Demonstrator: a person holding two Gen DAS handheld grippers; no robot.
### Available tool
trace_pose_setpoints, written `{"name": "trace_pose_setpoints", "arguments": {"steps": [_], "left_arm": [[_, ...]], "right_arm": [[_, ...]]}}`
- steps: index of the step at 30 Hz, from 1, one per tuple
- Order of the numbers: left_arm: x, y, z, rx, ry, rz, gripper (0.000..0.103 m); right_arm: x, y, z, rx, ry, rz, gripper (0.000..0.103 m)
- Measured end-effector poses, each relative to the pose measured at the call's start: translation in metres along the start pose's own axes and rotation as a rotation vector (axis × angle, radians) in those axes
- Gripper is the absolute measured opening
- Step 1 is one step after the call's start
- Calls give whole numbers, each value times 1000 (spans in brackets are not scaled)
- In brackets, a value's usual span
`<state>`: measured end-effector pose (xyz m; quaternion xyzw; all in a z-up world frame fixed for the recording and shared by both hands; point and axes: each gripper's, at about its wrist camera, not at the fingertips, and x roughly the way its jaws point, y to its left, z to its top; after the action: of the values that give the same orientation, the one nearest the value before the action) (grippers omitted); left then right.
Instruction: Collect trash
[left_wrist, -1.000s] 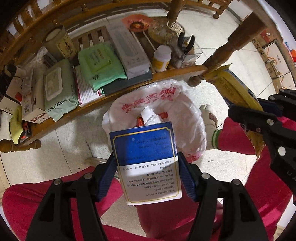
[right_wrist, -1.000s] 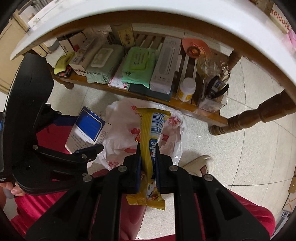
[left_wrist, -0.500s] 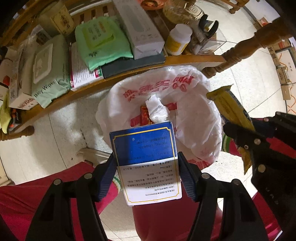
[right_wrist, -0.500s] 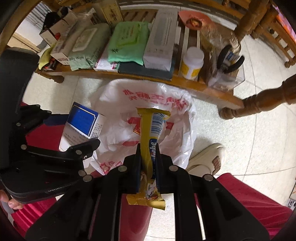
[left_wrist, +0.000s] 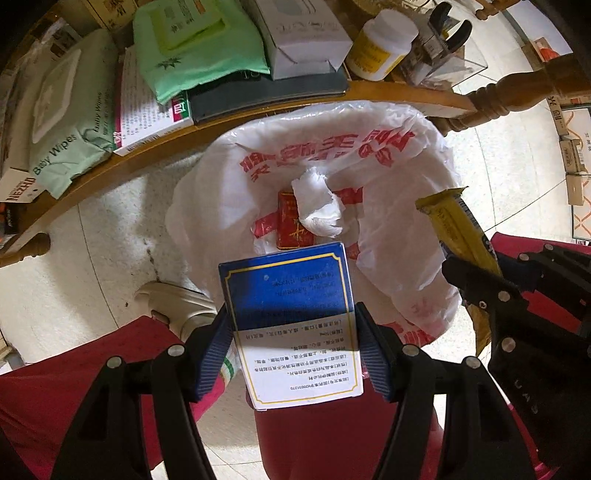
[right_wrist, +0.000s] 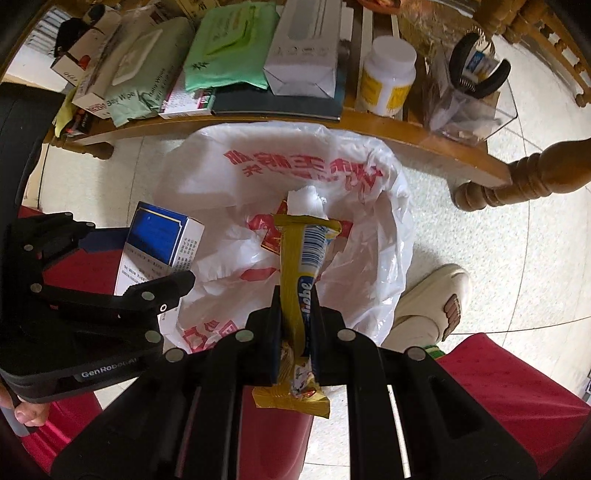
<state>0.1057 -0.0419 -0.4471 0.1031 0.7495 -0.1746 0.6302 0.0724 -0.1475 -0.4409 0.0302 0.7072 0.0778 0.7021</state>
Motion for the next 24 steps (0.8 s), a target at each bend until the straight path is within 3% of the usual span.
{"name": "trace_pose_setpoints", "arguments": {"steps": [21,24], "left_arm": [[21,0,9,-26,41,2,63],[23,3,9,-40,51,0,64]], "right_arm": [[11,-6,8,40,10,54,13],[10,-5,8,41,2,58,23]]}}
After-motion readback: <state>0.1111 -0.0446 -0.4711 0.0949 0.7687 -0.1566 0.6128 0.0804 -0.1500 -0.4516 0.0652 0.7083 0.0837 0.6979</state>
